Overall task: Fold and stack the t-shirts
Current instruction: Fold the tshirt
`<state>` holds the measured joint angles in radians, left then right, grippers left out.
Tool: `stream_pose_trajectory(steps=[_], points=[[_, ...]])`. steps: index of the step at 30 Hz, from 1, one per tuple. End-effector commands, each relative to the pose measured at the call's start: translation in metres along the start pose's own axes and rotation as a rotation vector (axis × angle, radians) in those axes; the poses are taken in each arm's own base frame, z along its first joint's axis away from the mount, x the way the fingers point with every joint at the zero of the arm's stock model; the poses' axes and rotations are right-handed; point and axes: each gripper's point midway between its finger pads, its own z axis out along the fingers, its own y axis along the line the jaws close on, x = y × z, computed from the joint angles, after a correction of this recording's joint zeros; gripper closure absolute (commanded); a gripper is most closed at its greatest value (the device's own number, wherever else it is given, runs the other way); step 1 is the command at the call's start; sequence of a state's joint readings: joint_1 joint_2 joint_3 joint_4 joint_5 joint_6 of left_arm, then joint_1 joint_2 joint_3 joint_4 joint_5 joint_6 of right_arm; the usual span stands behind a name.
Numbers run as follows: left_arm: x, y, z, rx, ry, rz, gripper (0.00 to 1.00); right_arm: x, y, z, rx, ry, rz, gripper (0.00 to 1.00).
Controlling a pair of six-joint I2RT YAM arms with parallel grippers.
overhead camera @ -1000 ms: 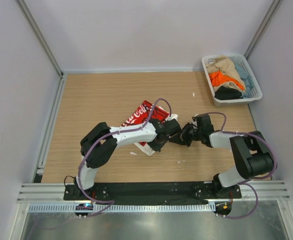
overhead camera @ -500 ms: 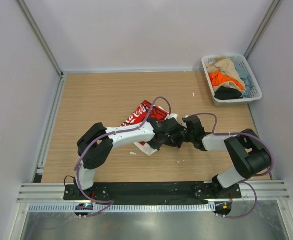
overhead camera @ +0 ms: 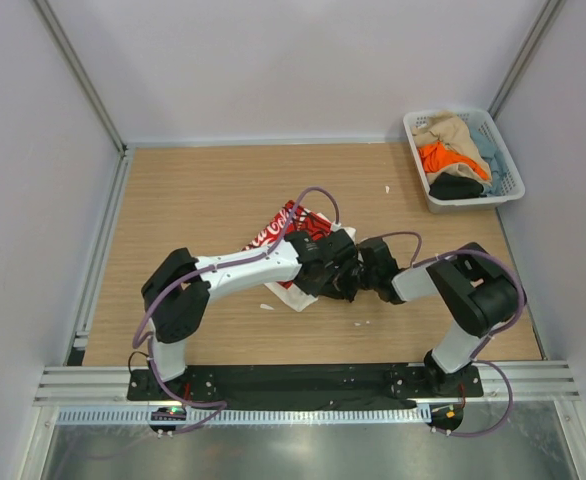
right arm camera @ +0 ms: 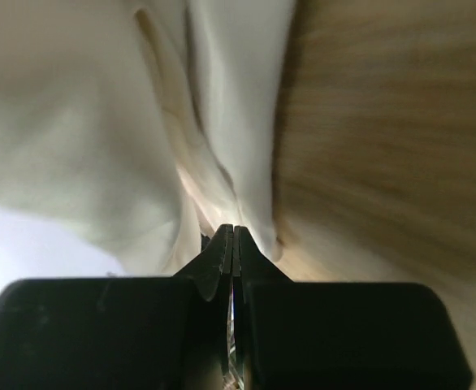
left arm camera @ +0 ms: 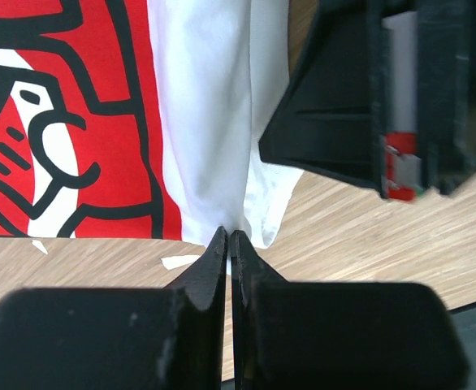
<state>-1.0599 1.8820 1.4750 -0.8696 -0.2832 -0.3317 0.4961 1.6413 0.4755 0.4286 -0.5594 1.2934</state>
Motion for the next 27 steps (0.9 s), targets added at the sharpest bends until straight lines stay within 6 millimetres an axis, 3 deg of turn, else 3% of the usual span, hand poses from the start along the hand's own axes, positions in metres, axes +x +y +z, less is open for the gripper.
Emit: stream_pose_trajectory(steps=[1,8,20,27], points=[[-0.005,-0.001,-0.012,0.033,-0.020,0.011,1.00,-0.010,0.011,0.016,-0.036,-0.027,-0.012,0.99],[0.007,-0.009,-0.012,0.081,0.013,0.004,1.00,-0.013,-0.005,0.020,0.013,-0.051,0.019,0.99],[0.031,-0.025,-0.007,0.128,0.060,-0.010,1.00,-0.013,-0.014,0.019,0.063,-0.050,0.014,0.99],[0.027,-0.032,-0.015,0.144,0.044,-0.018,1.00,-0.012,-0.019,0.021,0.071,-0.045,0.025,0.99]])
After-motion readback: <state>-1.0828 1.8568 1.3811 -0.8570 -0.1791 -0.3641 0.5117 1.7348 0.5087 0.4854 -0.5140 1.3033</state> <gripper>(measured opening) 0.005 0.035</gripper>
